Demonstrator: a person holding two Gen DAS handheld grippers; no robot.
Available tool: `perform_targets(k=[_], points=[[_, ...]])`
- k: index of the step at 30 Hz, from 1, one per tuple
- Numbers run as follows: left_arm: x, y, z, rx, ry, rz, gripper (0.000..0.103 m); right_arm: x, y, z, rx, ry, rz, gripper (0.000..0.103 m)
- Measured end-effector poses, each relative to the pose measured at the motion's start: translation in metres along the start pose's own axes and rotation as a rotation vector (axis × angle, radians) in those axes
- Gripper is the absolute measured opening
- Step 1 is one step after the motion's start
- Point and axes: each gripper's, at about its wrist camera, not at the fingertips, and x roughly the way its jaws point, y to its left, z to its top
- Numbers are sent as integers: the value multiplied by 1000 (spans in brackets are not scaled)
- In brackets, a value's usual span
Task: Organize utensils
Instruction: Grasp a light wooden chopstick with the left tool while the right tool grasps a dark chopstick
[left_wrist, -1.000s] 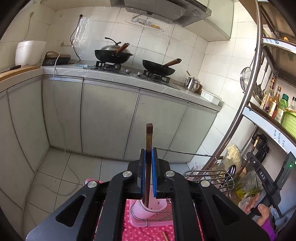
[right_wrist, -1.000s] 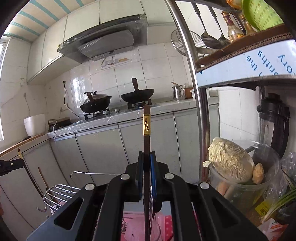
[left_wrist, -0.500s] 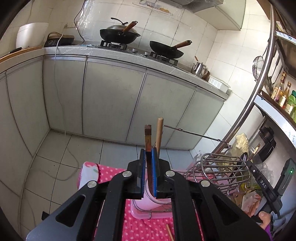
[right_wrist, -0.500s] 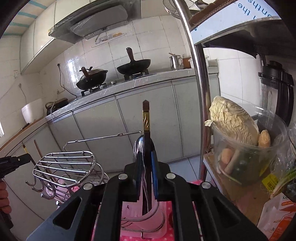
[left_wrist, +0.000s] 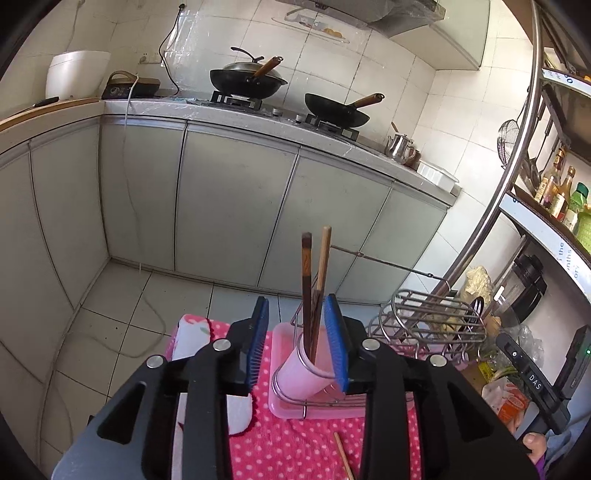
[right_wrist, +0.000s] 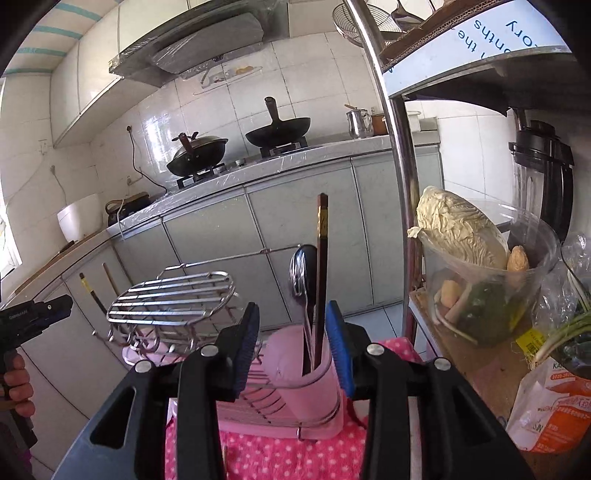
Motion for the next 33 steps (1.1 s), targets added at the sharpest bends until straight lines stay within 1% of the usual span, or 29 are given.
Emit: perform_targets(k=[1, 4, 8, 10, 12, 14, 16, 18, 23, 26, 27, 28, 29, 30, 32, 33], points=[[-2, 0, -6, 0, 11, -6, 31, -2, 2, -5, -4, 19, 9, 37], [-3, -2, -30, -9, 72, -30, 31, -4, 10, -30, -4, 124, 50, 37], [12, -6, -74, -11, 203, -71, 31, 1, 19, -71, 21, 287, 125, 36], [24, -6, -101, -28, 284, -98, 31, 5, 18, -93, 60, 370, 164, 33], [43, -6, -128, -57, 383, -115, 31, 8, 17, -112, 98, 434, 192, 32], [62, -7, -152, -87, 480, -139, 31, 9, 13, -128, 143, 478, 212, 32], [78, -11, -171, -109, 554, -153, 31, 11, 9, -140, 187, 517, 236, 31], [89, -16, -183, -103, 589, -156, 31, 11, 6, -146, 217, 542, 252, 31], [108, -37, -200, -43, 637, -113, 31, 12, 3, -155, 264, 581, 293, 31], [118, -40, -208, -42, 673, -102, 31, 18, 2, -161, 286, 610, 316, 31], [122, -41, -212, -50, 693, -104, 29, 20, 2, -162, 293, 618, 324, 31], [123, -44, -214, -54, 693, -98, 27, 20, 2, -163, 298, 624, 328, 31], [123, -45, -214, -46, 688, -90, 15, 22, 2, -164, 300, 628, 329, 31], [124, -46, -215, -48, 699, -105, 2, 22, 3, -166, 302, 633, 331, 31], [126, -43, -217, -89, 709, -116, 2, 24, 4, -168, 306, 643, 333, 31], [124, -40, -216, -92, 704, -117, 2, 27, 6, -169, 307, 652, 335, 31]])
